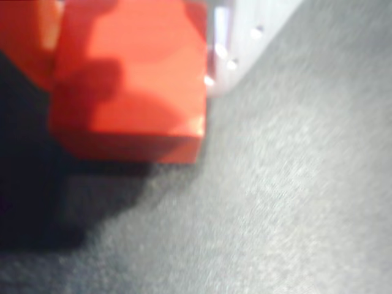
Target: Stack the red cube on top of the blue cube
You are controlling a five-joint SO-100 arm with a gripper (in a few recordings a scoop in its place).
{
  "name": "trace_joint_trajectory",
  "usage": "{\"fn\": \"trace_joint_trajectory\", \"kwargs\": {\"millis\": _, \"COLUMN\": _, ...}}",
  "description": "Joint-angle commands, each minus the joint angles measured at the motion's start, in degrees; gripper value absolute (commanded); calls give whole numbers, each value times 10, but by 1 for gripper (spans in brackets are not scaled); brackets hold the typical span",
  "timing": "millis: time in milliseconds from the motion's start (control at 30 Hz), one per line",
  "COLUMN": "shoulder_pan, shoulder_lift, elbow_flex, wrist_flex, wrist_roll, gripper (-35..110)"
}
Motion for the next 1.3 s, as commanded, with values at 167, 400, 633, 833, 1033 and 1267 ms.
{"fn": "trace_joint_trajectory", "kwargs": {"millis": 167, "shoulder_pan": 3, "shoulder_lift": 66, "elbow_flex": -68, "wrist_flex": 81, "wrist_roll": 11, "gripper": 0}}
{"fn": "trace_joint_trajectory", "kwargs": {"millis": 400, "shoulder_pan": -1, "shoulder_lift": 18, "elbow_flex": -188, "wrist_flex": 151, "wrist_roll": 11, "gripper": 0}}
{"fn": "trace_joint_trajectory", "kwargs": {"millis": 633, "shoulder_pan": -25, "shoulder_lift": -18, "elbow_flex": -242, "wrist_flex": 156, "wrist_roll": 26, "gripper": 0}}
{"fn": "trace_joint_trajectory", "kwargs": {"millis": 833, "shoulder_pan": -45, "shoulder_lift": -82, "elbow_flex": -322, "wrist_flex": 178, "wrist_roll": 33, "gripper": 0}}
{"fn": "trace_joint_trajectory", "kwargs": {"millis": 1033, "shoulder_pan": -69, "shoulder_lift": -130, "elbow_flex": -370, "wrist_flex": 178, "wrist_roll": 48, "gripper": 0}}
{"fn": "trace_joint_trajectory", "kwargs": {"millis": 1267, "shoulder_pan": -91, "shoulder_lift": -177, "elbow_flex": -415, "wrist_flex": 178, "wrist_roll": 74, "gripper": 0}}
